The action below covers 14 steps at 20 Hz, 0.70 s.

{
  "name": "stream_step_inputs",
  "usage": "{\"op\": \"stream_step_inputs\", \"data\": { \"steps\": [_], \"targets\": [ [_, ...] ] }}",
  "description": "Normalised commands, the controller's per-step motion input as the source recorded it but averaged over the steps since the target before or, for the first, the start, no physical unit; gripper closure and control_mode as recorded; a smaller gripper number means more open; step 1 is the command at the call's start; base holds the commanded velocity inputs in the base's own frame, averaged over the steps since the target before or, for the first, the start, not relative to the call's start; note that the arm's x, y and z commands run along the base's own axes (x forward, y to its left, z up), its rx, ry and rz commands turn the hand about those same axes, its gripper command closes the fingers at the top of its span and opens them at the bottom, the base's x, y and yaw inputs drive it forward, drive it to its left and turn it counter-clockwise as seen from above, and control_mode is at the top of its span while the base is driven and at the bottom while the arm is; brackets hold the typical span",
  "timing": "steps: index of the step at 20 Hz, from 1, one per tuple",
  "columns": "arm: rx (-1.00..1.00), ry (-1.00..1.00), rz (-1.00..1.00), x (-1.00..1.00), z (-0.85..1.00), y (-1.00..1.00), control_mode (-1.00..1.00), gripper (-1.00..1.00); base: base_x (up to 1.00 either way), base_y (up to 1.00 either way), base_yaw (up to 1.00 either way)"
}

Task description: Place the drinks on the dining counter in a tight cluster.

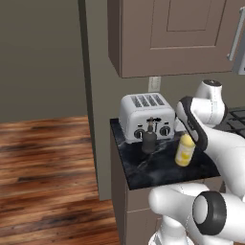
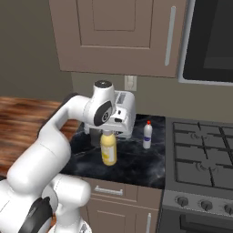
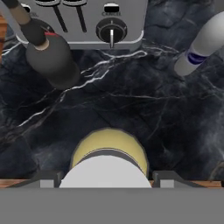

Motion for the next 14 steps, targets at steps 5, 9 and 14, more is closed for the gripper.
{"op": "stream_step_inputs", "data": {
  "steps": [5, 9, 14],
  "targets": [
    [0.00, 0.00, 0.00, 0.00, 0.00, 0.00, 1.00, 1.00, -0.09, 0.00, 0.00],
    [0.00, 0.00, 0.00, 0.00, 0.00, 0.00, 1.00, 1.00, -0.45, 0.01, 0.00],
    [0.00, 0.00, 0.00, 0.00, 0.00, 0.00, 1.00, 1.00, -0.49, 0.01, -0.03]
  ]
}}
